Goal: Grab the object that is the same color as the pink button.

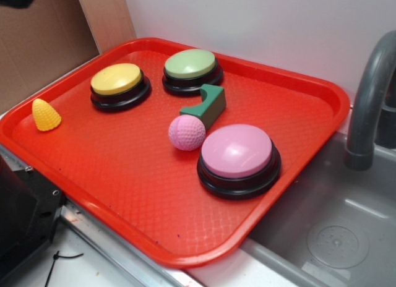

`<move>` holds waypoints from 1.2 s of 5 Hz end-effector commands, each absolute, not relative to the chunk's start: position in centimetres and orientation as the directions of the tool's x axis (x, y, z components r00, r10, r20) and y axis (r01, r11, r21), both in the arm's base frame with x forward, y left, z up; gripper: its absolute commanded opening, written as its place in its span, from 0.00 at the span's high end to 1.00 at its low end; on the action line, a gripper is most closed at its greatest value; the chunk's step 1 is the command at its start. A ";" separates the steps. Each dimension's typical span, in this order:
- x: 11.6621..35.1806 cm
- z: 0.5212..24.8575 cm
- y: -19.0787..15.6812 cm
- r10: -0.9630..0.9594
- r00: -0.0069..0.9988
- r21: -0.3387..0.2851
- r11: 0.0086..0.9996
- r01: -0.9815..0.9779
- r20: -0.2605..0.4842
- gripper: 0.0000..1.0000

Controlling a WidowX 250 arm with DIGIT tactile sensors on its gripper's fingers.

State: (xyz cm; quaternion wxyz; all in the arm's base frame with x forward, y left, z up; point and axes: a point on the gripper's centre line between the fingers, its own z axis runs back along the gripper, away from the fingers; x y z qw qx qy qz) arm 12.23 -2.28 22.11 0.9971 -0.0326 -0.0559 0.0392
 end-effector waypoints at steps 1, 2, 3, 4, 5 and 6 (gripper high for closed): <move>14.9 19.3 -4.5 0.354 0.913 -0.154 0.932 -0.327 0.201 0.00; 16.4 17.5 -5.4 0.439 0.887 -0.176 0.893 -0.414 0.144 0.00; 18.1 15.3 -6.3 0.578 0.800 -0.252 0.808 -0.532 0.164 0.00; 19.7 12.4 -6.7 0.688 0.713 -0.303 0.715 -0.631 0.139 0.00; 21.1 9.7 -7.3 0.741 0.663 -0.368 0.649 -0.666 0.107 0.00; 22.1 7.9 -7.0 0.778 0.624 -0.404 0.592 -0.697 0.064 0.00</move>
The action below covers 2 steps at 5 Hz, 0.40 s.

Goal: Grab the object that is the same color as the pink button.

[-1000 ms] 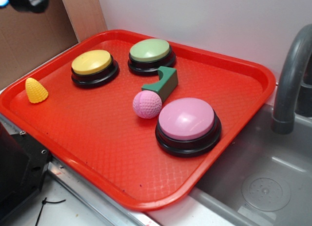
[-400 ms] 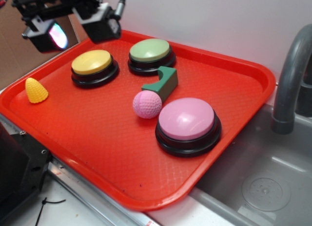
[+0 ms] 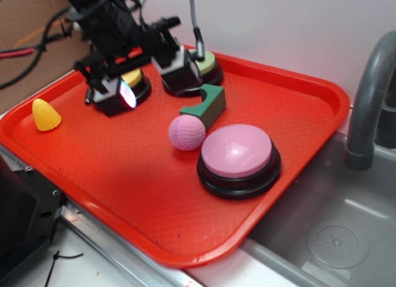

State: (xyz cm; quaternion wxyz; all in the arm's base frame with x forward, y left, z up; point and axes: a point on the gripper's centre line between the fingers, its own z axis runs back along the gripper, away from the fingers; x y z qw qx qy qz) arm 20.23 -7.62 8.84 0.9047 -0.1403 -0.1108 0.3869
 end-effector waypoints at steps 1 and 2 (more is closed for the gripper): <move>23.0 6.3 -7.3 0.763 0.644 -0.422 0.603 -0.677 0.058 0.00; 23.4 5.2 -7.4 0.762 0.647 -0.423 0.599 -0.680 0.039 0.00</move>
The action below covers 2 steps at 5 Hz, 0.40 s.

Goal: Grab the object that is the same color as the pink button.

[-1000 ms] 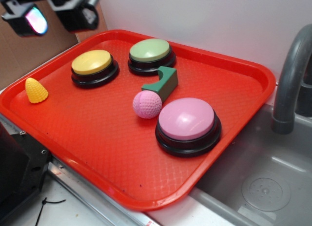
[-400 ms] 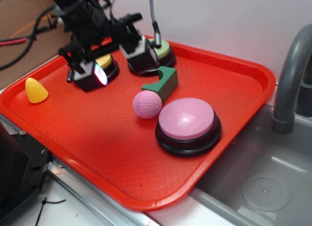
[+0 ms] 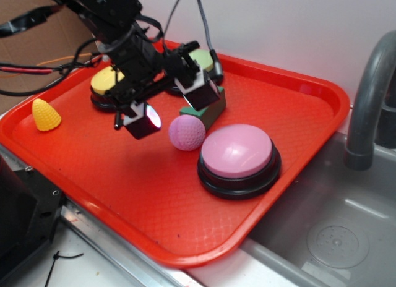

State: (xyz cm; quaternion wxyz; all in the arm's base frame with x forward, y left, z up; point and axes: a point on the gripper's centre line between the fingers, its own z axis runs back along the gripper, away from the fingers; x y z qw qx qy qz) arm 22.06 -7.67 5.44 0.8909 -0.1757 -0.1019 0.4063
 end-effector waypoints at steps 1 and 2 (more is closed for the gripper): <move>23.3 4.2 -7.7 0.761 0.648 -0.383 0.610 -0.693 0.040 0.00; 23.2 3.9 -7.9 0.759 0.648 -0.338 0.629 -0.700 0.068 1.00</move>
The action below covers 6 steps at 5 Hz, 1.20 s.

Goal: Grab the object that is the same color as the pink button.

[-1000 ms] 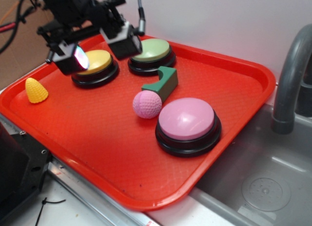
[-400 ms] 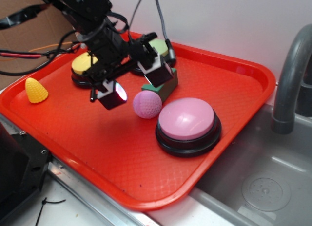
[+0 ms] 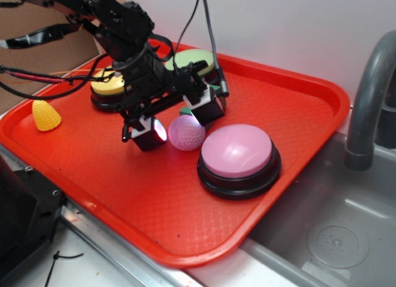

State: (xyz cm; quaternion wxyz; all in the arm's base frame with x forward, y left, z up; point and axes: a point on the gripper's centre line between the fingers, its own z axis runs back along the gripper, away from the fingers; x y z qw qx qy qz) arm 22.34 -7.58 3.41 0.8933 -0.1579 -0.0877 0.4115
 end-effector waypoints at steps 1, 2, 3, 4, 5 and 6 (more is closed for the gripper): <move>23.2 4.1 -7.9 0.757 0.650 -0.336 0.632 -0.699 0.071 1.00; 23.1 4.5 -7.6 0.769 0.633 -0.326 0.623 -0.712 0.087 1.00; 22.4 6.9 -6.4 0.770 0.614 -0.272 0.637 -0.722 0.173 1.00; 20.9 11.2 -5.1 0.728 0.641 -0.307 0.684 -0.662 0.243 1.00; 20.7 14.3 -2.9 0.547 0.813 -0.279 0.827 -0.488 0.199 1.00; 20.0 16.7 -1.9 0.380 0.894 -0.232 0.916 -0.328 0.237 1.00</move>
